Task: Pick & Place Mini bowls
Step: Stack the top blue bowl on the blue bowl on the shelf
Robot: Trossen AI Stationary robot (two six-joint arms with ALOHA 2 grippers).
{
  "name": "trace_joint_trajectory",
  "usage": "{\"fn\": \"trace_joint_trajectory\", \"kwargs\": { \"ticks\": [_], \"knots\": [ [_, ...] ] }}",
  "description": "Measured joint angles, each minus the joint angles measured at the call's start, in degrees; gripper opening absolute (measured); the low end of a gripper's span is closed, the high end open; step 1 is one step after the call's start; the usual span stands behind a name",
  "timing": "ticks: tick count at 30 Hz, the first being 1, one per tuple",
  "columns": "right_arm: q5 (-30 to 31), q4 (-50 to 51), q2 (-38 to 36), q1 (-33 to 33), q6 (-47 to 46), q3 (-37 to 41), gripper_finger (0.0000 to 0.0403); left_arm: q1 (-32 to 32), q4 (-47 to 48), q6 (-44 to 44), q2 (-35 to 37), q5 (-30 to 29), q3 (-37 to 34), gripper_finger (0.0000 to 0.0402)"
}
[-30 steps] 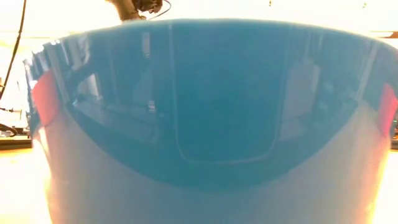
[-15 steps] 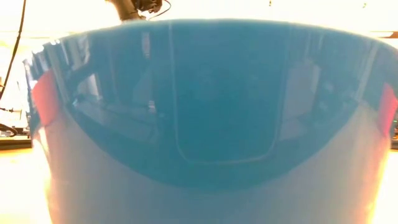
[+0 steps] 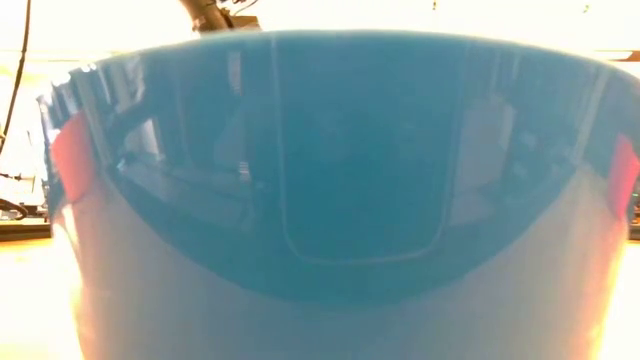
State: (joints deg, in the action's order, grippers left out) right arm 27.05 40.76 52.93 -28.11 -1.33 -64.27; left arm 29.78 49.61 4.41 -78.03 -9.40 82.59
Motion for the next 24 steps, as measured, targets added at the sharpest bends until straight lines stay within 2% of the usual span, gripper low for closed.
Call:
{"fn": "trace_joint_trajectory", "kwargs": {
  "ticks": [3, 10, 18, 24],
  "knots": [
    [0.0, 0.0, 0.0, 0.0, 0.0, 0.0, 0.0061, -0.2, 0.1, -1.4, -0.2, 2.4, -0.9, 0.0067],
    [0.0, 0.0, 0.0, 0.0, 0.0, 0.0, 0.0061, -0.2, -0.5, -2.4, -0.4, 1.9, -3.2, 0.0005],
    [0.0, 0.0, 0.0, 0.0, 0.0, 0.0, 0.0061, -0.1, -1.2, -2.5, -0.4, 1.9, -3.6, 0.0001],
    [0.0, 0.0, 0.0, 0.0, -0.1, 0.0, 0.0061, -0.1, -1.9, -2.5, -0.4, 1.9, -6.9, 0.0000]
  ]
}}
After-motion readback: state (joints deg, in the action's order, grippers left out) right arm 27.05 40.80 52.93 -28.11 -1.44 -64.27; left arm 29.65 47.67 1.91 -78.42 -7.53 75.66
